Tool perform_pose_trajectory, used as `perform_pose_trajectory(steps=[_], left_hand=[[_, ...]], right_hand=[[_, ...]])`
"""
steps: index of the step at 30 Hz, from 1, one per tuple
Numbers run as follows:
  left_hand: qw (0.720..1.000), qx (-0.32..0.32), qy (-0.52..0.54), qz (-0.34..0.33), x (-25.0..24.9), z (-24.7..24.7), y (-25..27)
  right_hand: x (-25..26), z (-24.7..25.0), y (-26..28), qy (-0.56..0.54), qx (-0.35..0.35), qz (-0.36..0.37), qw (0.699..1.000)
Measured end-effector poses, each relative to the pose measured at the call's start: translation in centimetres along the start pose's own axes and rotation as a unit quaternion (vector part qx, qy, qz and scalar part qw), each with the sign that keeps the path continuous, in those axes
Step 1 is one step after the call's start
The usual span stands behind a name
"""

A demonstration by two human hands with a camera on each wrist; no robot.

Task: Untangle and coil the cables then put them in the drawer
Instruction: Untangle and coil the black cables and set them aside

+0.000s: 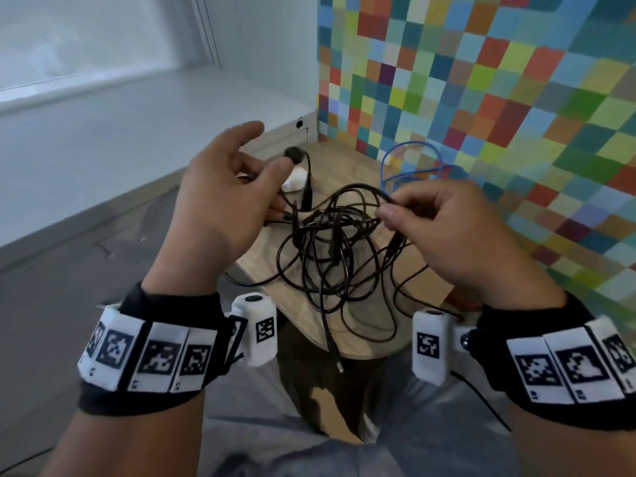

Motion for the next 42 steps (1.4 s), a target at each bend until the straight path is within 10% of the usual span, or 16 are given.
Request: perform_pose_trajectory(steps=[6,13,20,27,34,38,42], left_hand=[[0.999,-0.014,-0.036,-0.037,-0.2,-0.3,0.8],[0.968,0.159,-0.135,-0.137,-2.9,-5.1,3.3],[0.989,-0.071,0.13,-0.005,-0.4,0.7,0.2],[0.972,-0.189,0.118,0.074,2.4,4.9,-0.8],[0.994,-0.07,-0.052,0.067,1.9,2.1,0.0],[0.992,0.009,-0.128,-0.02,-1.2,-0.8,1.6],[0.98,0.053,-0.138,-0.131,-4.5,-2.6,3.1]], right_hand=[[0.7,2.0,0.1,-0.096,-0.037,0.011,0.995],[3.5,1.8,0.2,-0.186,-0.052,0.078,0.978],[-0.3,5.9,-0.4,-0.001,-0.13,0.027,0.991],[-4.3,8.0,-0.2,-0.11,-0.198,-0.096,0.969],[-2.4,4.4,-0.1,0.058,-0.014,-0.108,0.992],[2.0,2.9,-0.1,0.098,-0.077,0.007,0.992],[6.4,-0.7,0.1,-0.005,0.058,0.117,0.991]])
Point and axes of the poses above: each hand's wrist, its own y-axis away from the middle knuckle, its own z-axis out of the back of the hand, x = y × z, the point moved 4 cm from there along -y, towards the middle knuckle, and after that the axes turned 4 degrees about -y, right-handed, at the moved point
